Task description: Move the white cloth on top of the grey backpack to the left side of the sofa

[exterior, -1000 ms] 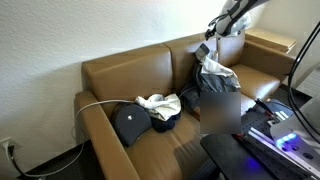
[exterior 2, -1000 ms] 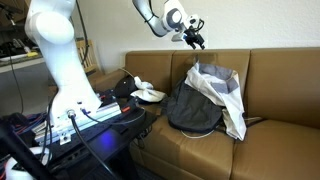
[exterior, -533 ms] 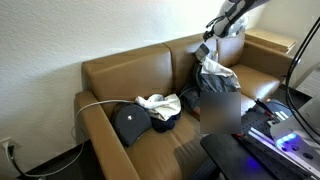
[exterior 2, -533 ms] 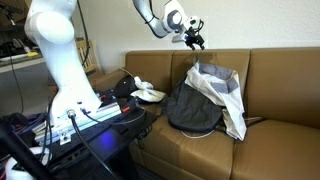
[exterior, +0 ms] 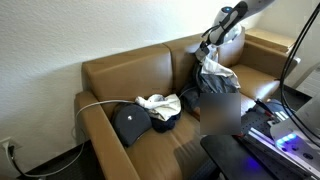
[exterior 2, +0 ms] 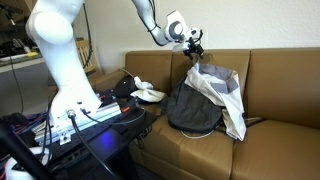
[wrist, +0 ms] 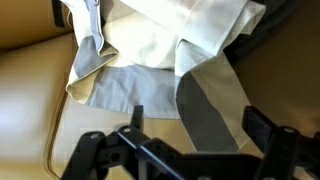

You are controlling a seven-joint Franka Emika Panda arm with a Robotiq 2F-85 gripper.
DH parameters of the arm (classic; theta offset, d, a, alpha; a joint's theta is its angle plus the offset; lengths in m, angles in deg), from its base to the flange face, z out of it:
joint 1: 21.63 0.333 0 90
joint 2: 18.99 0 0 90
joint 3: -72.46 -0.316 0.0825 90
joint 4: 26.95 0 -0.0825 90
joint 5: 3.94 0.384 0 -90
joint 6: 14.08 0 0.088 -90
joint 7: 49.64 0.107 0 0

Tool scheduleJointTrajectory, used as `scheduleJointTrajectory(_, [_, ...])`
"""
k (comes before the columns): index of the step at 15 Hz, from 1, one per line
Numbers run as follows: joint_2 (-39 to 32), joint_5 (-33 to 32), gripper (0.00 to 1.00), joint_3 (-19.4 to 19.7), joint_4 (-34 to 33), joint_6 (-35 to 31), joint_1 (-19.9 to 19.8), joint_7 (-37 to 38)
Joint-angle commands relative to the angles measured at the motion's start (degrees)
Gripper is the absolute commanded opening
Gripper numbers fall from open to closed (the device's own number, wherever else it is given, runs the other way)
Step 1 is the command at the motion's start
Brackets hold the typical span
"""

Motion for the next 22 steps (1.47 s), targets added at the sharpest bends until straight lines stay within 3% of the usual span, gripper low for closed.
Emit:
scheduleJointTrajectory(1, [-5.41, 1.17, 0.75, 0.48, -5.98, 1.70, -0.14, -1.11])
scheduleJointTrajectory(2, [-6.18, 1.29, 0.74, -0.09, -6.82, 1.68, -0.56, -1.55])
scheduleJointTrajectory(7, [-8.03, 1.70, 0.38, -3.84, -9.34, 1.81, -2.83, -3.70])
scheduleJointTrajectory(10, [-7.51, 1.91, 0.19, -3.87, -9.31, 2.85, -3.15, -3.65])
scheduleJointTrajectory(12, [-7.46, 2.31, 0.03, -1.83, -9.19, 2.84, -2.26, -1.92])
scheduleJointTrajectory(15, [-5.92, 4.47, 0.00, 1.43, -8.65, 8.48, -0.44, 2.01])
scheduleJointTrajectory(17, [0.04, 6.20, 0.00, -1.94, -4.98, 12.62, -2.90, 0.44])
scheduleJointTrajectory(22, [15.42, 12.96, 0.00, -10.77, 2.54, 12.14, -9.35, -5.37])
